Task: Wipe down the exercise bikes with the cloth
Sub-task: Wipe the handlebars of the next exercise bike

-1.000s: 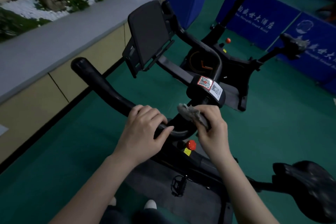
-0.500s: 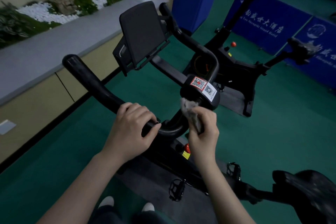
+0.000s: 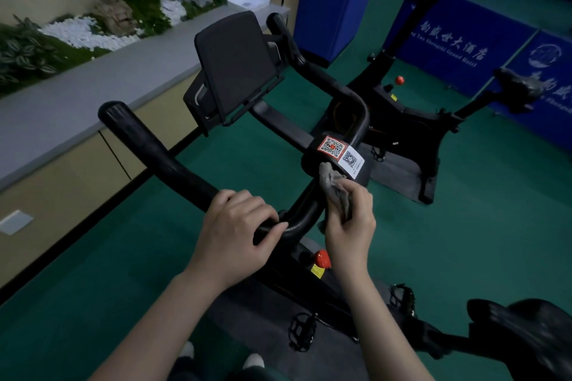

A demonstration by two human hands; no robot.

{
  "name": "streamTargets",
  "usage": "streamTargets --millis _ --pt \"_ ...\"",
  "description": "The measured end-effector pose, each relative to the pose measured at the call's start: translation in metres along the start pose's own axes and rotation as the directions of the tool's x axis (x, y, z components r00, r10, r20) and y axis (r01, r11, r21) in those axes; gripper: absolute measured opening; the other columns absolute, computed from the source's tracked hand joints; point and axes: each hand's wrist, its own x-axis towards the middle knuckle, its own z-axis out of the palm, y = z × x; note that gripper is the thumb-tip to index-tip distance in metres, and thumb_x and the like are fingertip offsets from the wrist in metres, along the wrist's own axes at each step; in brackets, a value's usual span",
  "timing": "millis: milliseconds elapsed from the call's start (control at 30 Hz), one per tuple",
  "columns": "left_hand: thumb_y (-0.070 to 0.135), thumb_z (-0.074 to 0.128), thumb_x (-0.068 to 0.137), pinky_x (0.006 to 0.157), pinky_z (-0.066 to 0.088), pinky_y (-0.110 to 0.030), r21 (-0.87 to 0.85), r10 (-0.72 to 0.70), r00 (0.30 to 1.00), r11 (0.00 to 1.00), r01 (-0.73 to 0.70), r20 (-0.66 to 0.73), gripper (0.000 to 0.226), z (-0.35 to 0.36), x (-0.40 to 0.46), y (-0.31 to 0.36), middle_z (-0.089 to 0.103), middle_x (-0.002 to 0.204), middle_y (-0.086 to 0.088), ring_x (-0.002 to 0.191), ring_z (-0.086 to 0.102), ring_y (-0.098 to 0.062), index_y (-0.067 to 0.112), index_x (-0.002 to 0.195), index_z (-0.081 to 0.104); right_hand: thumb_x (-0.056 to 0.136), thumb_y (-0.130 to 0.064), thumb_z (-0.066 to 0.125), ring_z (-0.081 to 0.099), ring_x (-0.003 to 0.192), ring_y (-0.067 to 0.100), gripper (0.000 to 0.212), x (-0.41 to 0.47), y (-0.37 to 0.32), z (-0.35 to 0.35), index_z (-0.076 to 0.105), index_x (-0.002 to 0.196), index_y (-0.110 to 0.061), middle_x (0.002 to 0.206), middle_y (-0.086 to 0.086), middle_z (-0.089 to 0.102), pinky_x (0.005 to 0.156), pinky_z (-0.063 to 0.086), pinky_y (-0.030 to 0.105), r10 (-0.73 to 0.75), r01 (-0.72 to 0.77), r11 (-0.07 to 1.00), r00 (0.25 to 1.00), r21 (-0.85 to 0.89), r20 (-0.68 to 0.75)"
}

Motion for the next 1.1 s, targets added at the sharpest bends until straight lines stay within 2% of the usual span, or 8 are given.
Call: streamTargets --millis 133,300,433,667,767,867,967,1100 --pt "0.042 0.053 0.088 0.083 0.032 -0.026 0.003 0.003 1.000 1.000 -0.003 -0.016 0.025 0.001 -0.001 0.001 0.062 0.074 0.015 0.073 0.055 -0.009 0.023 0.077 0.066 0.085 0.000 0.058 0.060 0.098 0.020 0.027 -0.012 -0.003 0.004 0.059 0.105 -0.017 0.103 -0.005 0.062 0.084 0.047 0.028 0.203 -0.198 0.977 0.977 0.072 -0.062" --pt "0.042 0.051 0.089 0.082 0.030 -0.025 0.019 0.023 0.999 1.000 -0.022 -0.029 0.027 0.000 0.000 0.001 0.061 0.073 0.015 0.072 0.055 -0.009 0.023 0.077 0.065 0.090 -0.011 0.062 0.061 0.087 -0.001 0.014 -0.019 -0.011 -0.001 0.058 0.102 -0.017 0.093 -0.010 0.065 0.083 0.051 0.027 0.463 -0.431 0.870 0.881 0.238 -0.097" --pt "0.042 0.051 0.089 0.081 0.030 -0.025 0.031 0.025 0.999 0.999 -0.024 -0.032 0.027 -0.001 0.000 0.001 0.061 0.073 0.015 0.072 0.055 -0.009 0.023 0.077 0.065 0.086 -0.023 0.062 0.066 0.092 0.018 0.016 -0.006 0.002 0.006 0.059 0.102 -0.022 0.094 -0.001 0.068 0.088 0.053 0.049 0.634 -0.592 0.744 0.772 0.309 -0.050" --pt "0.042 0.052 0.089 0.079 0.028 -0.026 0.050 0.026 0.999 0.998 -0.024 -0.046 0.027 -0.001 0.000 0.002 0.061 0.072 0.014 0.071 0.056 -0.011 0.022 0.075 0.065 0.091 -0.008 0.060 0.065 0.090 0.023 0.009 -0.036 -0.007 0.009 0.058 0.095 -0.016 0.091 0.008 0.068 0.086 0.053 0.047 0.635 -0.594 0.684 0.770 0.424 0.053" --pt "0.042 0.052 0.089 0.079 0.028 -0.026 0.050 0.030 0.999 0.998 -0.027 -0.045 0.028 -0.001 0.000 0.002 0.062 0.072 0.014 0.072 0.056 -0.011 0.022 0.075 0.065 0.091 -0.008 0.060 0.068 0.093 0.030 0.008 -0.041 -0.003 0.005 0.060 0.096 -0.014 0.096 0.012 0.070 0.084 0.056 0.043 0.702 -0.673 0.565 0.696 0.477 0.150" --pt "0.042 0.051 0.089 0.078 0.028 -0.026 0.050 0.034 0.998 0.998 -0.032 -0.045 0.028 -0.001 0.000 0.002 0.062 0.072 0.014 0.072 0.056 -0.010 0.022 0.075 0.065 0.090 -0.008 0.061 0.068 0.096 0.032 0.008 -0.033 0.012 0.008 0.063 0.097 -0.011 0.099 0.016 0.070 0.089 0.054 0.049 0.783 -0.721 0.491 0.611 0.490 0.114" --pt "0.042 0.051 0.089 0.079 0.028 -0.026 0.050 0.036 0.998 0.998 -0.033 -0.048 0.028 -0.002 0.000 0.002 0.062 0.072 0.014 0.072 0.055 -0.011 0.022 0.075 0.064 0.090 -0.005 0.060 0.067 0.092 0.031 0.007 -0.024 0.011 0.013 0.063 0.096 -0.006 0.097 0.018 0.070 0.090 0.052 0.055 0.761 -0.711 0.505 0.634 0.490 0.135" --pt "0.042 0.050 0.089 0.079 0.029 -0.027 0.054 0.033 0.999 0.998 -0.031 -0.042 0.028 -0.002 0.000 0.003 0.062 0.072 0.013 0.073 0.056 -0.012 0.022 0.075 0.064 0.091 0.003 0.056 0.062 0.087 0.028 0.012 -0.034 -0.007 0.015 0.061 0.101 -0.001 0.091 0.015 0.067 0.088 0.050 0.047 0.706 -0.702 0.447 0.658 0.554 0.264"
